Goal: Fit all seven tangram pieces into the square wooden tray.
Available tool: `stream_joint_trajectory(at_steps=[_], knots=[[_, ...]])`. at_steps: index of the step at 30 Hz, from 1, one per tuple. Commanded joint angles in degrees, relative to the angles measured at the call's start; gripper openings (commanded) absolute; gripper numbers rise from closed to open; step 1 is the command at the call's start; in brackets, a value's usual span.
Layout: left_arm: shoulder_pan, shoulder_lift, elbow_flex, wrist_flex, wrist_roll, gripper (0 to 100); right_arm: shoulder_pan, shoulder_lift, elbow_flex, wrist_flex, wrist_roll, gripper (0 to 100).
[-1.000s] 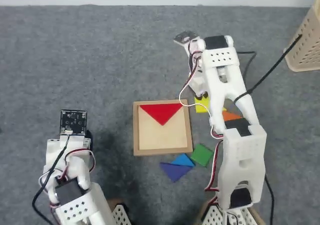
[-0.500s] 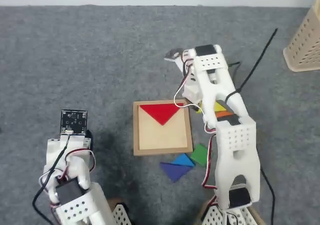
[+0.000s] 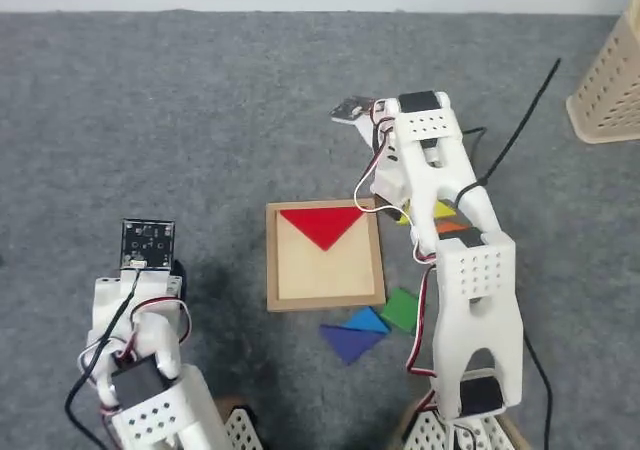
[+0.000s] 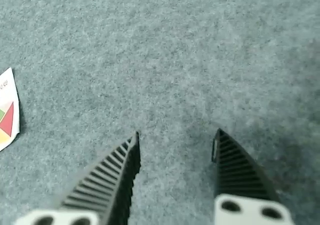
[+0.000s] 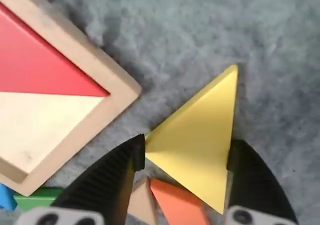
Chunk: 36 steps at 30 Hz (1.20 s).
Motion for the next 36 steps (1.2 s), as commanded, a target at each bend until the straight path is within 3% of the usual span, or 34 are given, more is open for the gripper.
stream_joint_trajectory(at_steps=[1, 10, 18, 26, 36], knots=[[0.3, -0.5, -0.3, 0.1, -0.4, 22, 0.5, -2.5, -0.9, -2.9, -1.1, 25.6], [0.3, -0.5, -0.3, 0.1, -0.4, 22, -0.7, -17.9, 4.9, -2.9, -2.5, 25.6], [0.3, -0.5, -0.3, 0.1, -0.4, 22, -0.7, -31.1, 32.3, -20.9, 1.1, 31.8], [0.3, -0.5, -0.3, 0.1, -0.4, 22, -1.5, -24.7, 30.5, -22.8, 0.9, 31.8], [0.3, -0.5, -0.3, 0.1, -0.4, 22, 3.0, -14.2, 23.2, -22.5, 0.4, 30.5]])
